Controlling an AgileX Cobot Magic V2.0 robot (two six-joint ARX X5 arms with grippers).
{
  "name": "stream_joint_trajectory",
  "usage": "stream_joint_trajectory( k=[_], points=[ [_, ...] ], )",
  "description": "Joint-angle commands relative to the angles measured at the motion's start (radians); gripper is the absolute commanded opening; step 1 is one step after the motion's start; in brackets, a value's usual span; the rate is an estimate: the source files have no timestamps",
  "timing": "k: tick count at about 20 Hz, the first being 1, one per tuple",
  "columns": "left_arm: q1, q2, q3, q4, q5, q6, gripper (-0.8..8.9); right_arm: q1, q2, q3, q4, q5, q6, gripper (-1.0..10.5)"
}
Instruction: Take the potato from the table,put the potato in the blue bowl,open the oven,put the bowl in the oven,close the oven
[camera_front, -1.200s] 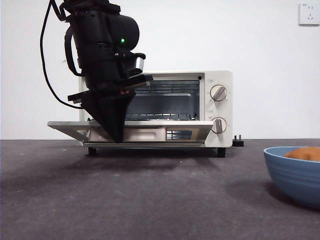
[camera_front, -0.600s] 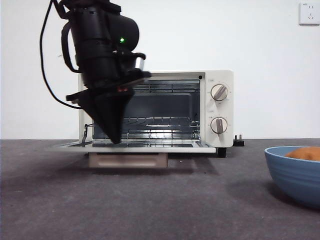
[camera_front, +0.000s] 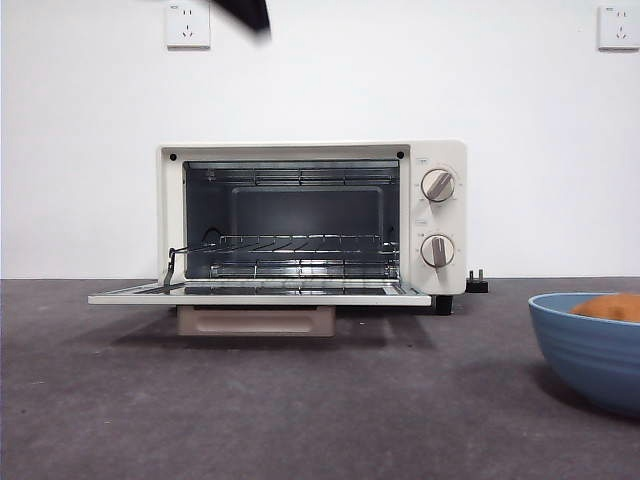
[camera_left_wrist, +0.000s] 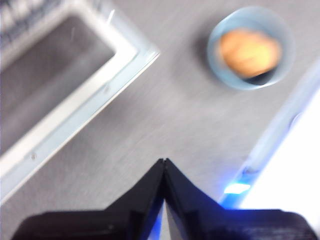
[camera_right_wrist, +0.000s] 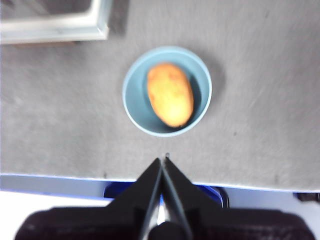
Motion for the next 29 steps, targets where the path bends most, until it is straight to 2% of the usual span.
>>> stream_joint_trajectory(
  k=[1, 4, 6, 8, 10, 16, 18, 21, 24, 29],
  points=[
    [-0.040, -0.106, -0.001, -0.013, 0.000, -0.025, -0.06, -0.003, -0.001, -0.110, 0.055, -0.003, 0.025, 0.0],
    [-0.082, -0.212, -0.001, -0.088, -0.010, -0.053, -0.06, -0.004, 0.018, -0.247, 0.168, -0.003, 0.109, 0.0],
    [-0.105, -0.267, -0.001, -0.154, -0.057, -0.071, -0.06, -0.025, 0.065, -0.304, 0.223, 0.008, 0.146, 0.4],
    [-0.122, -0.312, -0.001, -0.207, -0.127, -0.088, -0.06, -0.071, 0.123, -0.334, 0.289, 0.000, 0.145, 1.4],
    [-0.124, -0.351, -0.001, -0.233, -0.190, -0.101, -0.06, -0.132, 0.184, -0.334, 0.329, -0.020, 0.142, 1.4],
    [-0.124, -0.433, -0.001, -0.233, -0.198, -0.115, -0.06, -0.290, 0.359, -0.334, 0.409, -0.069, 0.108, 1.4],
    [-0.124, -0.444, -0.001, -0.233, -0.199, -0.115, -0.06, -0.310, 0.398, -0.334, 0.455, -0.120, 0.102, 1.4],
    [-0.124, -0.446, -0.001, -0.233, -0.214, -0.114, -0.06, -0.311, 0.460, -0.334, 0.497, -0.121, 0.121, 1.5],
    [-0.124, -0.446, -0.001, -0.233, -0.214, -0.114, -0.06, -0.310, 0.525, -0.334, 0.505, -0.122, 0.119, 3.5],
    [-0.124, -0.444, -0.001, -0.233, -0.214, -0.113, -0.06, -0.310, 0.575, -0.334, 0.549, -0.123, 0.126, 3.4]
  ],
)
